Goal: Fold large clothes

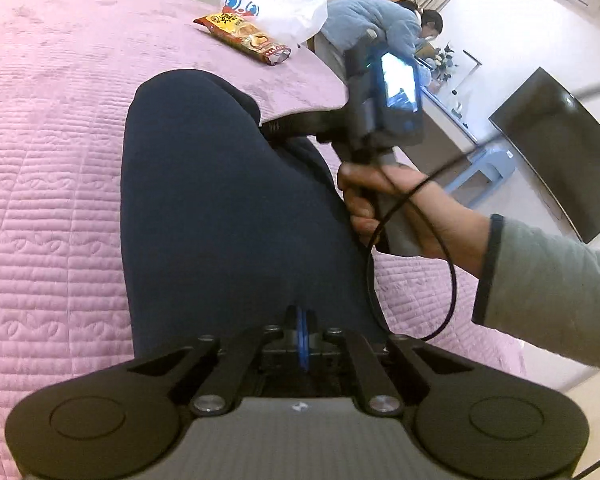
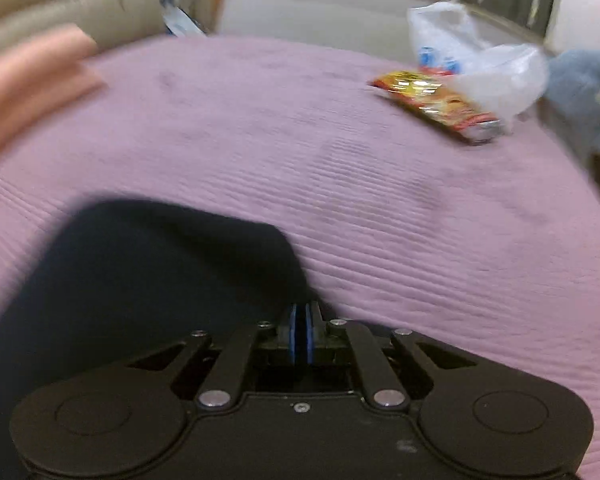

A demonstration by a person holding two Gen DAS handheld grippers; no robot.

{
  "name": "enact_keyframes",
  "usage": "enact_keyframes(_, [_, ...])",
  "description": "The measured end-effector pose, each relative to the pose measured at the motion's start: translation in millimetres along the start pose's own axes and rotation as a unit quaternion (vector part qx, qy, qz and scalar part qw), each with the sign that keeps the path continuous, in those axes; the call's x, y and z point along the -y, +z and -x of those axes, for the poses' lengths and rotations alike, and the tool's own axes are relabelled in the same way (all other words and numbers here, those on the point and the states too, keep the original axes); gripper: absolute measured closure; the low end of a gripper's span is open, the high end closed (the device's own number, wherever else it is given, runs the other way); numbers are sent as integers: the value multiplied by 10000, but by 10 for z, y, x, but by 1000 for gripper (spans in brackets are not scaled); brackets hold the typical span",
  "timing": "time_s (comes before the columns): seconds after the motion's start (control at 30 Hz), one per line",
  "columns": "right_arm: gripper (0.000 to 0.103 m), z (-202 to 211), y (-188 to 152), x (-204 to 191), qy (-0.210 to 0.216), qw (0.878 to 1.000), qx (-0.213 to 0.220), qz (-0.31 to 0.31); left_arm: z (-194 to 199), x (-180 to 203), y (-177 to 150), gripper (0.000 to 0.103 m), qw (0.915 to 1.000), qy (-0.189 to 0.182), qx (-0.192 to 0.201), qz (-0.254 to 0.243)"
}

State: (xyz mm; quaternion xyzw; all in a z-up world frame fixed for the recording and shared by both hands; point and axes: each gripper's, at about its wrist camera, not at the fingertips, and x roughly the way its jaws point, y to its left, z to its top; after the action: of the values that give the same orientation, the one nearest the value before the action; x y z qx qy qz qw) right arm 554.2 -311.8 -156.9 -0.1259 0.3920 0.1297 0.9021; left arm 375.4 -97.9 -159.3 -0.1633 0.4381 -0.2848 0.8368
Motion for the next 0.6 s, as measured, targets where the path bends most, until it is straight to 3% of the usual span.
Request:
enact_keyframes(0.2, [103, 217, -24, 81, -236, 9997, -27, -71, 97, 95, 33, 100, 9995, 84, -222, -193])
enact_keyframes(0.33, [99, 903, -197, 126, 610, 9945, 108, -842, 323, 152, 205, 97, 9992, 120, 158, -349])
enact_keyframes(0.43, [99, 1165, -438, -28, 988, 9917, -135, -812, 290, -17, 230, 98, 9994, 220, 260, 5])
enact_keyframes(0.53, [102, 1127, -769, -253, 565, 9954, -704, -307, 178, -257, 109, 100, 9980, 19, 278, 560])
enact_keyframes(0.6, [102, 1190, -934, -254, 550, 9946, -798, -358, 199, -347, 63, 100, 9950, -162, 318, 931])
